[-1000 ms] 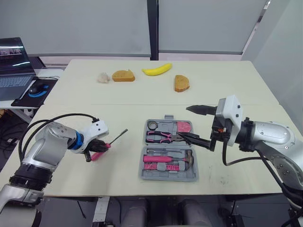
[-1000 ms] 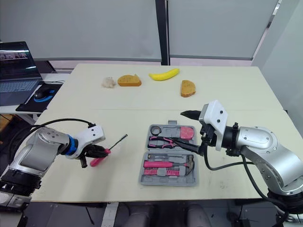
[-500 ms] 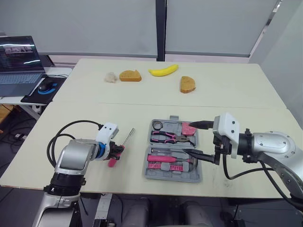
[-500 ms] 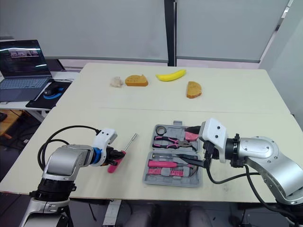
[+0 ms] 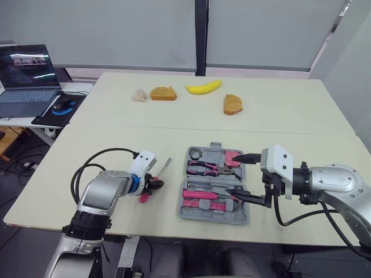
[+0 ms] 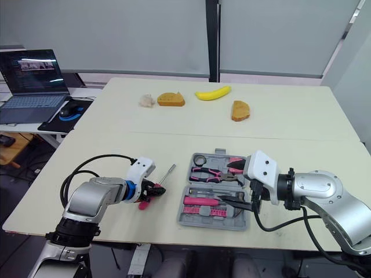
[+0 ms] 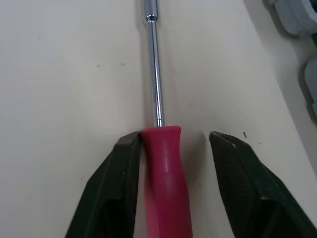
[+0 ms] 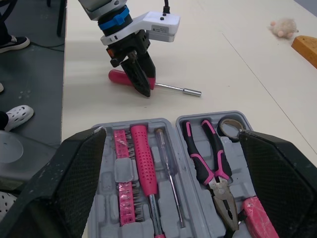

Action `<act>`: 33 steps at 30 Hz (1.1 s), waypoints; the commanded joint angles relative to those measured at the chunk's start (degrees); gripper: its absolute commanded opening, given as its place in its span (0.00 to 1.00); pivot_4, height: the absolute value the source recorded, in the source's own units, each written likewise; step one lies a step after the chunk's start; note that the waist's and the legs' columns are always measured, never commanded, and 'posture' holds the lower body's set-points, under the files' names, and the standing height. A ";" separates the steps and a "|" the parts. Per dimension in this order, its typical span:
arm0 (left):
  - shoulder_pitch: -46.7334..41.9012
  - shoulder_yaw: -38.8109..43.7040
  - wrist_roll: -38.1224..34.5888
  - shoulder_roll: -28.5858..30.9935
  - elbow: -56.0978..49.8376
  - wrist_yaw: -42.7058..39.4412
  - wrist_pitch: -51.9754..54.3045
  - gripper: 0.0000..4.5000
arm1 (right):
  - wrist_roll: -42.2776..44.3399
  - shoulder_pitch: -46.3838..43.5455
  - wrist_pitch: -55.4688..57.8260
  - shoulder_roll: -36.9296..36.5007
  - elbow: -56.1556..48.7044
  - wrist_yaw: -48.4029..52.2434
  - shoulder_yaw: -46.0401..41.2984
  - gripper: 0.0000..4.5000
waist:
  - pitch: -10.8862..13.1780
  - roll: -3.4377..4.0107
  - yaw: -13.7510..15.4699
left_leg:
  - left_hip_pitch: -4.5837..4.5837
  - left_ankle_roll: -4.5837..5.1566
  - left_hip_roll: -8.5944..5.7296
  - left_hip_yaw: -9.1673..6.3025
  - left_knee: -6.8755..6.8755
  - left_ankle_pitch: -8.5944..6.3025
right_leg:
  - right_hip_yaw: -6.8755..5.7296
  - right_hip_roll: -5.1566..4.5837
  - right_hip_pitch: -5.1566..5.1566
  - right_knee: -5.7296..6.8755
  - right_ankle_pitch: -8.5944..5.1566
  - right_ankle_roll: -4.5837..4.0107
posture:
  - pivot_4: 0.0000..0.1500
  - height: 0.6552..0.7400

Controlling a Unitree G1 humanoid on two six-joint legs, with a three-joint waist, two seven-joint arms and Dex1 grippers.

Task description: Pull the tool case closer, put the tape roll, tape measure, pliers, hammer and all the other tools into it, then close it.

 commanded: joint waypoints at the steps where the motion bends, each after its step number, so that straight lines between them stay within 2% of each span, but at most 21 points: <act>1: 1.49 1.86 -1.81 2.81 -4.23 -0.17 -1.11 0.84 | -0.42 -1.43 -1.51 0.37 -0.62 0.42 -0.46 1.00 | 0.01 -0.01 -0.40 | 0.00 0.00 0.00 -0.01 -0.01 0.00 | 0.00 0.00 0.00 0.00 0.00 0.00 | 1.00 1.00; 3: 2.51 2.93 -2.76 4.10 -6.30 -0.06 -1.29 0.99 | -0.74 -1.71 -1.79 0.54 -0.31 0.70 -0.22 1.00 | 0.01 0.00 -0.57 | 0.01 0.00 0.02 0.00 -0.04 0.00 | 0.02 0.00 -0.03 0.00 0.00 -0.01 | 1.00 1.00; 4: 2.98 3.87 -3.48 4.61 -7.59 -0.02 -0.83 1.00 | -0.91 -1.87 -1.92 0.63 -0.13 0.85 -0.09 1.00 | 0.01 -0.01 -0.61 | 0.01 0.00 0.04 0.00 -0.04 0.00 | 0.00 0.02 -0.06 0.00 -0.01 -0.02 | 1.00 1.00; 10: 9.38 16.66 -12.76 7.42 -19.12 -3.13 2.68 1.00 | -1.49 -3.26 -2.61 1.60 1.07 1.57 0.95 1.00 | 0.04 -0.06 -0.71 | -0.01 -0.01 0.06 0.00 -0.07 0.00 | 0.01 0.03 -0.10 -0.03 -0.02 -0.04 | 1.00 1.00; 14: 18.21 26.21 -14.67 7.85 -21.19 -5.58 -10.35 1.00 | -1.94 -4.40 -3.27 2.99 2.34 1.80 2.39 1.00 | 0.04 -0.06 -0.80 | 0.02 -0.01 0.08 0.03 -0.09 -0.01 | 0.04 0.02 -0.08 -0.10 -0.02 -0.07 | 1.00 1.00; 17: 25.25 34.73 -21.24 9.14 -23.69 -9.97 -8.22 1.00 | -2.60 -5.39 -3.89 3.83 3.41 2.27 3.31 1.00 | 0.05 -0.07 -0.67 | 0.01 -0.01 0.15 0.01 -0.12 -0.01 | -0.03 0.03 -0.10 -0.27 0.04 -0.17 | 1.00 1.00; 19: 28.41 36.83 -24.31 9.76 -26.01 -11.57 -8.21 1.00 | -2.77 -5.58 -4.02 4.19 3.52 2.35 3.48 1.00 | 0.05 -0.07 -0.50 | 0.01 -0.01 0.15 -0.01 -0.12 -0.01 | -0.06 0.02 -0.21 -0.37 0.05 -0.18 | 1.00 1.00; 22: 30.32 35.34 -24.50 9.93 -26.64 -10.29 -10.32 1.00 | -3.36 -5.76 -4.25 4.92 3.87 2.41 3.93 1.00 | 0.05 -0.07 0.27 | 0.01 0.00 0.11 -0.02 -0.11 -0.02 | -0.06 0.00 -0.17 -0.46 0.06 -0.16 | 1.00 1.00; 25: 28.47 31.01 -22.64 8.47 -25.53 -6.46 -12.73 1.00 | -3.68 -6.00 -4.22 5.52 3.95 2.16 4.16 1.00 | 0.04 -0.08 0.62 | 0.02 0.00 0.10 -0.04 -0.10 -0.02 | -0.07 0.00 -0.16 -0.46 0.07 -0.16 | 1.00 1.00; 33: 24.15 15.31 -12.08 3.11 -17.12 4.14 -22.18 1.00 | -3.67 -4.74 -3.17 4.26 2.54 1.23 2.40 1.00 | 0.04 -0.07 0.69 | 0.00 0.00 0.09 0.02 -0.13 -0.02 | -0.03 0.00 -0.09 -0.43 0.14 -0.20 | 1.00 1.00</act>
